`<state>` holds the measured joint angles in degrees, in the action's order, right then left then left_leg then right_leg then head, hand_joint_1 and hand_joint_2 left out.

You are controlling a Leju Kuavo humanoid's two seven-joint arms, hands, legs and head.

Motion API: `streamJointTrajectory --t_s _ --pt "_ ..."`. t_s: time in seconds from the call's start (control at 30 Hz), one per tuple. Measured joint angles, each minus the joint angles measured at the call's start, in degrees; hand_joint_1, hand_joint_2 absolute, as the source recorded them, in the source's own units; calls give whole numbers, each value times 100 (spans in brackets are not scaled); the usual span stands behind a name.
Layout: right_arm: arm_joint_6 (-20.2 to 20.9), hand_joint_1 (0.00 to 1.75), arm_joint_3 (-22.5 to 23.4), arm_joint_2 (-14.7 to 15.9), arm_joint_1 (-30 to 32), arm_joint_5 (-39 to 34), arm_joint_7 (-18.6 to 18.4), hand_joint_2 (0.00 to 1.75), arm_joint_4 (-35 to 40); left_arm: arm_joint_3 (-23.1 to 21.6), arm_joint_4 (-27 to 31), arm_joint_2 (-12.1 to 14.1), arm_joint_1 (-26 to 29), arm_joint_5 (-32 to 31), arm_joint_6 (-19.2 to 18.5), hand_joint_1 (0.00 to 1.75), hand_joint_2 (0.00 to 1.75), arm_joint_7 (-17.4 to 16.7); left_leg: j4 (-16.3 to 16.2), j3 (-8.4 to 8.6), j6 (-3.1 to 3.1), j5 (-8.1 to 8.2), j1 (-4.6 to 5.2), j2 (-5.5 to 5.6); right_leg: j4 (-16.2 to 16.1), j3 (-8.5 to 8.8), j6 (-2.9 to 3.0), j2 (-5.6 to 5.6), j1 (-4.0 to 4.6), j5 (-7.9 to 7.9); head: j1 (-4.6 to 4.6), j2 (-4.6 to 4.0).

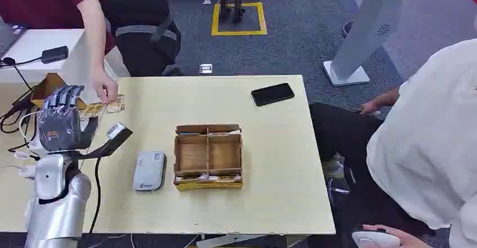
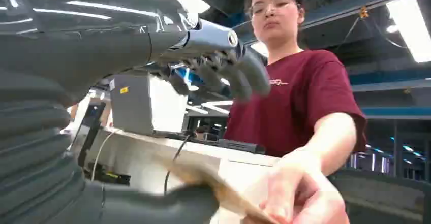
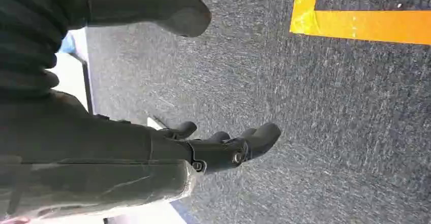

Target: Pass the card to the sensor for recognition and then transmit it.

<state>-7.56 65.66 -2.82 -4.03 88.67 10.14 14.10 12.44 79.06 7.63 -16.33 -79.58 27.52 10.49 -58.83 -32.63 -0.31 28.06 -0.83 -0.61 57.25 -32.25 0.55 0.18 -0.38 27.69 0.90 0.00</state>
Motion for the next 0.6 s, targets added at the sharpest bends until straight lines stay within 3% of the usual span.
streamJointTrajectory --t_s 0.6 --pt "-7 0 0 -2 -1 18 -20 175 0 94 0 -9 14 195 -33 175 175 155 0 0 0 0 0 1 0 0 0 0 0 0 -2 0"
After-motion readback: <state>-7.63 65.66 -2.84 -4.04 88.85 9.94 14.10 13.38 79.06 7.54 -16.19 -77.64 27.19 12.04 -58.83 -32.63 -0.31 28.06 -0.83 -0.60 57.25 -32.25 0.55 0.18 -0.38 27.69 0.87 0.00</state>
